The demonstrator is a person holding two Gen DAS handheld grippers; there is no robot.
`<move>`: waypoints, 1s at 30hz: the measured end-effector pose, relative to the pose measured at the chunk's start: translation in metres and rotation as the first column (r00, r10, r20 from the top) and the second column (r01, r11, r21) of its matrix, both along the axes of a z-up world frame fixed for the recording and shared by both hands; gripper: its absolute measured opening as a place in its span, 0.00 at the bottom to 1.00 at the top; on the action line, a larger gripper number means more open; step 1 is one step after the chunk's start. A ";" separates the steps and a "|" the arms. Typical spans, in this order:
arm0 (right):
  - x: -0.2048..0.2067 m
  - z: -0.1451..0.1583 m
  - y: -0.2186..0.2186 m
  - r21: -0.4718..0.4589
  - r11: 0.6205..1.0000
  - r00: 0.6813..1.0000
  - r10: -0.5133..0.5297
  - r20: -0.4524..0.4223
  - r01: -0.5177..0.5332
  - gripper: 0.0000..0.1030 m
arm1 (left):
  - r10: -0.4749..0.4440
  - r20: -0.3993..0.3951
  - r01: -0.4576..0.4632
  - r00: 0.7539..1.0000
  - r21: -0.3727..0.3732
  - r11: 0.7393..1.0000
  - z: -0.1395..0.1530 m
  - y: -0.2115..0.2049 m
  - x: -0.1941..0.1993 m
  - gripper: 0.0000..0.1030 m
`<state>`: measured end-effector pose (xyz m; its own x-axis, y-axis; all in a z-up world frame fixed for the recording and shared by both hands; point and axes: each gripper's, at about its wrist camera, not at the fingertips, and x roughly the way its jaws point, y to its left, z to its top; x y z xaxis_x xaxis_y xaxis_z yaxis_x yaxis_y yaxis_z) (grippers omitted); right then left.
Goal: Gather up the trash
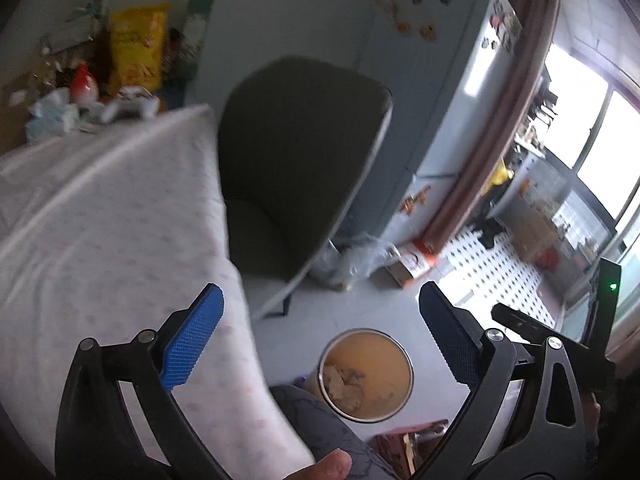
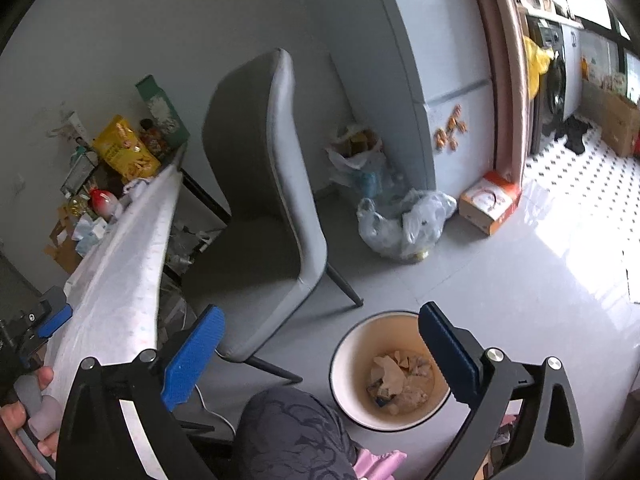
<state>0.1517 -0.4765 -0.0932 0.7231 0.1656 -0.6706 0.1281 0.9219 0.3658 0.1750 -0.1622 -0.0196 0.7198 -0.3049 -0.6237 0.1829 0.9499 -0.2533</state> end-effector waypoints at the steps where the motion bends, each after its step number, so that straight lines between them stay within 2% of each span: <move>1: -0.002 0.007 0.004 -0.006 1.000 1.000 0.007 0.013 -0.007 0.93 | 0.014 0.014 -0.014 1.000 0.002 1.000 0.004 0.006 -0.004 0.94; 6: -0.016 0.037 0.031 -0.030 0.998 0.997 0.050 0.065 -0.048 0.93 | 0.056 0.034 -0.055 0.998 -0.028 0.998 0.015 0.036 -0.025 0.94; 13: -0.036 0.066 0.067 -0.069 0.994 0.990 0.095 0.106 -0.088 0.93 | 0.092 0.086 -0.091 0.992 -0.015 0.996 0.033 0.065 -0.061 0.94; 17: -0.050 0.079 0.088 -0.084 0.989 0.983 0.132 0.129 -0.122 0.93 | 0.123 0.103 -0.121 0.987 -0.020 0.992 0.042 0.083 -0.082 0.94; 22: -0.064 0.088 0.110 -0.093 0.987 0.980 0.141 0.140 -0.129 0.93 | 0.162 0.111 -0.164 0.981 0.009 0.986 0.048 0.104 -0.106 0.94; 25: -0.071 0.096 0.126 -0.089 0.980 0.970 0.191 0.148 -0.179 0.93 | 0.198 0.122 -0.200 0.973 0.006 0.980 0.054 0.119 -0.123 0.94; 30: -0.089 0.108 0.154 -0.158 0.970 0.966 0.210 0.151 -0.186 0.93 | 0.228 0.138 -0.231 0.964 0.009 0.973 0.061 0.137 -0.147 0.94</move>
